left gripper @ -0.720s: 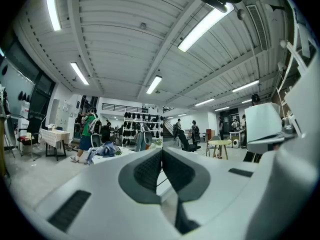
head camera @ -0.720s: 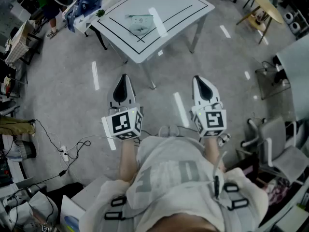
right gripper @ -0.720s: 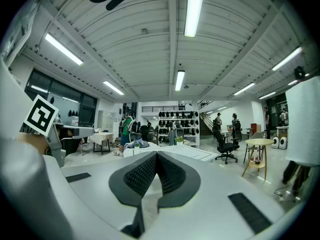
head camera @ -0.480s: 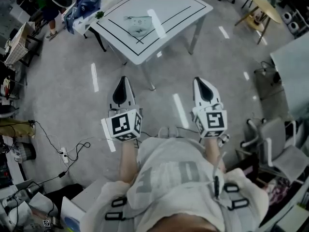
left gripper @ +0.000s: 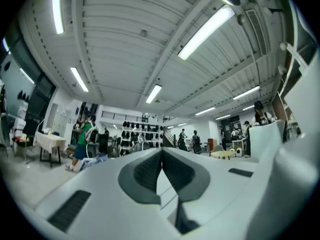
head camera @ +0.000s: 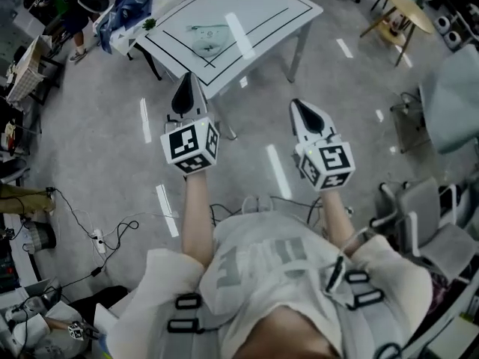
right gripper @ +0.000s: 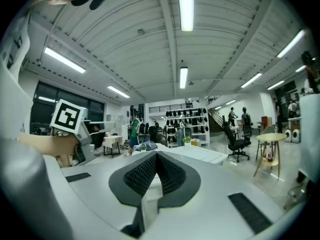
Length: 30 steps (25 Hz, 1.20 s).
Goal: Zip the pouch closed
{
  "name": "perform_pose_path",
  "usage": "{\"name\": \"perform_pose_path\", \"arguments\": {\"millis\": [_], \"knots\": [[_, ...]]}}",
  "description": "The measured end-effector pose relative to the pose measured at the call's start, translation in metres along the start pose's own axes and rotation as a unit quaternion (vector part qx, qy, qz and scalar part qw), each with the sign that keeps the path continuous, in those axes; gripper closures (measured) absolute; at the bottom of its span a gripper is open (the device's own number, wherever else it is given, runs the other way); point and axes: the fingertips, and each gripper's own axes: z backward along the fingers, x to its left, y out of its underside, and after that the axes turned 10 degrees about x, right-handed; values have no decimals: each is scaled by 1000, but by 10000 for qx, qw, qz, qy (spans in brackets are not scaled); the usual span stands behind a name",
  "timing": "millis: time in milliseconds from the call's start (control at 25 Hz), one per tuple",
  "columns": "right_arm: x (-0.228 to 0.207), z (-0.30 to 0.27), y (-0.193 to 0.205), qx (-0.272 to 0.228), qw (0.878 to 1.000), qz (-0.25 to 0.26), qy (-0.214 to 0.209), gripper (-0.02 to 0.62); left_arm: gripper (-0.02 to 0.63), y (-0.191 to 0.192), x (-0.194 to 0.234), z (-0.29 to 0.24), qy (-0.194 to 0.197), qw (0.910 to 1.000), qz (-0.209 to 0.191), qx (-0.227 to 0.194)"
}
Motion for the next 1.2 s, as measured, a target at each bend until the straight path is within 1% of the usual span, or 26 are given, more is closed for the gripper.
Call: {"name": "perform_pose_path", "arguments": {"millis": [80, 160, 240, 320, 400, 560, 680, 800, 920, 1080, 1200], "knots": [[-2, -3, -18, -133, 9998, 166, -47, 588, 598, -23, -13, -16, -45, 9999, -88, -132], [-7, -5, -36, -325, 9992, 230, 7, 588, 598, -33, -22, -20, -110, 9998, -149, -109], [-7, -3, -43, -482, 9985, 246, -9, 588, 598, -22, -28, -11, -140, 9997, -214, 17], [-10, -2, -43, -571, 9981, 230, -50, 588, 597, -5, -27, 3, -206, 9996, -110, 171], [-18, -3, -38, -573, 9981, 209, -48, 588, 597, 10, -25, 12, -294, 9991, 23, 310], [-38, -10, -33, -540, 9983, 176, 131, 588, 598, 26, -24, 13, -373, 9979, 2, 527], [-44, -14, -34, -541, 9983, 120, 178, 588, 598, 28, -22, 13, -416, 9978, 33, 519], [-44, -19, -37, -540, 9984, 113, 126, 588, 597, 25, -17, 4, -531, 9975, 229, 403], [-43, -25, -37, -471, 9987, 157, 89, 588, 598, 25, -19, -3, -467, 9976, 353, 362], [-47, -40, -33, -437, 9988, 175, 120, 588, 598, 29, -20, -21, -304, 9985, 218, 399], [-49, -58, -25, -422, 9990, 70, 149, 588, 597, 36, -10, -38, -263, 9988, 159, 380]]}}
